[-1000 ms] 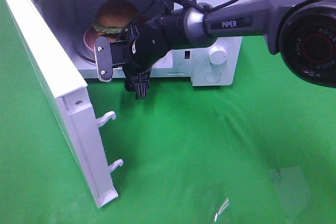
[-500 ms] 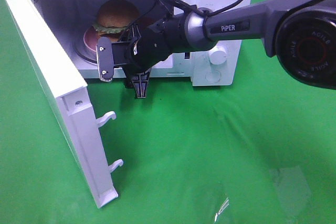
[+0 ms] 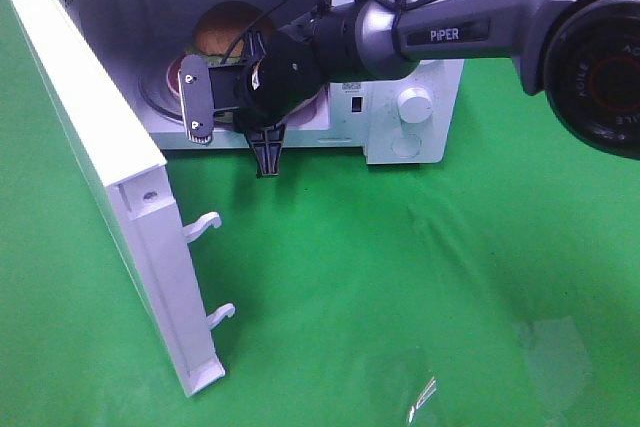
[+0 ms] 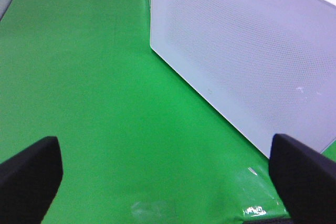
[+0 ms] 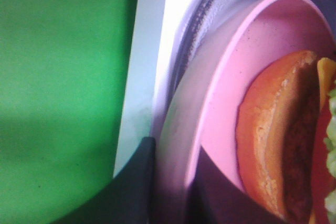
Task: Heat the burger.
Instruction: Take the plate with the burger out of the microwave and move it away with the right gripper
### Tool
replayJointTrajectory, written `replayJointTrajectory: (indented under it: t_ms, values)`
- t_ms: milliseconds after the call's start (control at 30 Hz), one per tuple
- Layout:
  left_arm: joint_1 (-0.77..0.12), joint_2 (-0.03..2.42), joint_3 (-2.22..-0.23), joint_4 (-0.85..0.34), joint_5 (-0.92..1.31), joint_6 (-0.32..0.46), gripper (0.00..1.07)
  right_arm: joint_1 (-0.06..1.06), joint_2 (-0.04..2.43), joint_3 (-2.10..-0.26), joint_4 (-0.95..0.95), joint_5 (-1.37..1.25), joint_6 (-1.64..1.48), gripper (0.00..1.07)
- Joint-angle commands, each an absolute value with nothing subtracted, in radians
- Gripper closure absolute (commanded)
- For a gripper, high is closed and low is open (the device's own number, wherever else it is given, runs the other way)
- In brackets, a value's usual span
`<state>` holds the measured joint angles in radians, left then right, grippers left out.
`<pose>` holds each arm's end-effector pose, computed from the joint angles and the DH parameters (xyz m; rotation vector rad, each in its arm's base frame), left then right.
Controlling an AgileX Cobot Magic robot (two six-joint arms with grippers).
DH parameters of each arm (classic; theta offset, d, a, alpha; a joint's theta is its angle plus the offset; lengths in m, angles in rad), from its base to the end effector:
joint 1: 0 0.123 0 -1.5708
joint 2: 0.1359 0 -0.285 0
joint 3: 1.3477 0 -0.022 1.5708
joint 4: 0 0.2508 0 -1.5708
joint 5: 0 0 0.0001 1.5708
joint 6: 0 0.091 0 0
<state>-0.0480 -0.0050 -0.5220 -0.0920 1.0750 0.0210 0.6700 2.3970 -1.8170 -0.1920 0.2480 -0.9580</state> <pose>-0.0094 -0.0069 0.2824 0.0765 2.0291 -0.1268 0.4200 0.3273 0.1256 -1.8161 1.4508 -0.2950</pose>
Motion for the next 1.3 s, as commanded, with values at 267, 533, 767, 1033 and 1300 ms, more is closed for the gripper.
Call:
replayJointTrajectory:
  t_ms: [267,533,767,1033,1300]
  values:
    - [-0.046,-0.021,-0.517,-0.094,1.071,0.024,0.06,0.687,2.362,-1.807,-0.191,0.355,-0.975,1.07]
    - [-0.046,-0.021,-0.517,-0.092,1.071,0.024,0.06,0.689,2.293,-1.719,-0.223,0.315,-1.071,1.07]
    - [-0.046,-0.021,-0.517,-0.092,1.071,0.024,0.06,0.689,2.221,-1.615,-0.243,0.247,-1.107,1.07]
    - [-0.046,-0.021,-0.517,-0.092,1.071,0.024,0.06,0.689,2.105,-1.43,-0.236,0.111,-1.173,1.07]
    - [-0.046,-0.021,-0.517,-0.092,1.071,0.024,0.06,0.689,2.039,-1.322,-0.23,0.043,-1.189,1.07]
